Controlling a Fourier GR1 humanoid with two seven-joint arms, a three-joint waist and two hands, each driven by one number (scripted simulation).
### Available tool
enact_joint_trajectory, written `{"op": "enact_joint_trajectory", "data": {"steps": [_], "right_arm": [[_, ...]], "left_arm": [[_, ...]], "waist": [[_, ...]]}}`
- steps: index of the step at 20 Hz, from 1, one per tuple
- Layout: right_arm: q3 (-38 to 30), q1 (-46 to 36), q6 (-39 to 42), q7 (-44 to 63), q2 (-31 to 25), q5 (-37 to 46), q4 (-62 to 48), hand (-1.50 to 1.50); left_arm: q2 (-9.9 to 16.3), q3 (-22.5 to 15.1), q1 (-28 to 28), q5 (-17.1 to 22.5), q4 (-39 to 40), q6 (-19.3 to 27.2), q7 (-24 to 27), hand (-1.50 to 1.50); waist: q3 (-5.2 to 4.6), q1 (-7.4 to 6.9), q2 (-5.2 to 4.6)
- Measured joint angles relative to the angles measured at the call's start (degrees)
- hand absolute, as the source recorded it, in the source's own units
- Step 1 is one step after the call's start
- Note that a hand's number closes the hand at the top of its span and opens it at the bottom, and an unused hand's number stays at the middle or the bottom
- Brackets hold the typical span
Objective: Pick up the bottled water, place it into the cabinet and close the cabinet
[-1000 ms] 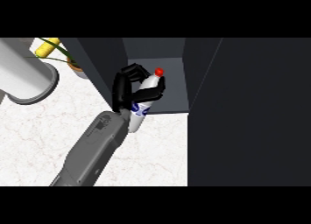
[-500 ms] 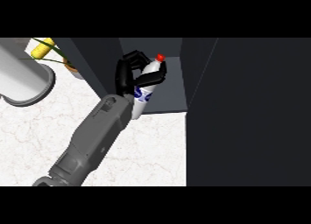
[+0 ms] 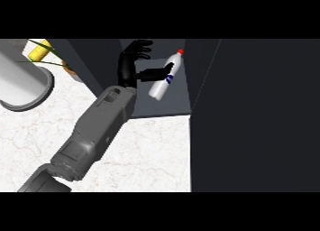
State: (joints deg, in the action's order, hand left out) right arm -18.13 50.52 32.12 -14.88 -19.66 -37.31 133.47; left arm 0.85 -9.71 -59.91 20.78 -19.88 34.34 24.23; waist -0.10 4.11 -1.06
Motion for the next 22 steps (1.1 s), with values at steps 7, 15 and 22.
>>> {"op": "enact_joint_trajectory", "data": {"steps": [7, 15, 22], "right_arm": [[0.2, -0.2, 0.8, -0.3, -0.3, -0.8, -0.1, -1.50], [0.5, -2.2, -0.9, 0.8, -1.0, -1.5, -0.2, -1.50], [0.0, -4.0, -2.6, 2.4, -1.7, -2.0, 0.0, -1.50]], "left_arm": [[0.0, 1.7, -3.8, -0.6, 6.5, -0.1, 1.6, -1.50], [-0.4, 3.8, -6.2, 0.2, 7.2, -3.8, 6.5, -1.50], [-0.8, 3.0, -5.4, 2.7, 4.5, -7.3, 11.2, -1.50]], "waist": [[-0.03, 0.39, -0.31], [-0.05, -0.06, -0.31], [-0.02, -0.25, 0.21]]}}
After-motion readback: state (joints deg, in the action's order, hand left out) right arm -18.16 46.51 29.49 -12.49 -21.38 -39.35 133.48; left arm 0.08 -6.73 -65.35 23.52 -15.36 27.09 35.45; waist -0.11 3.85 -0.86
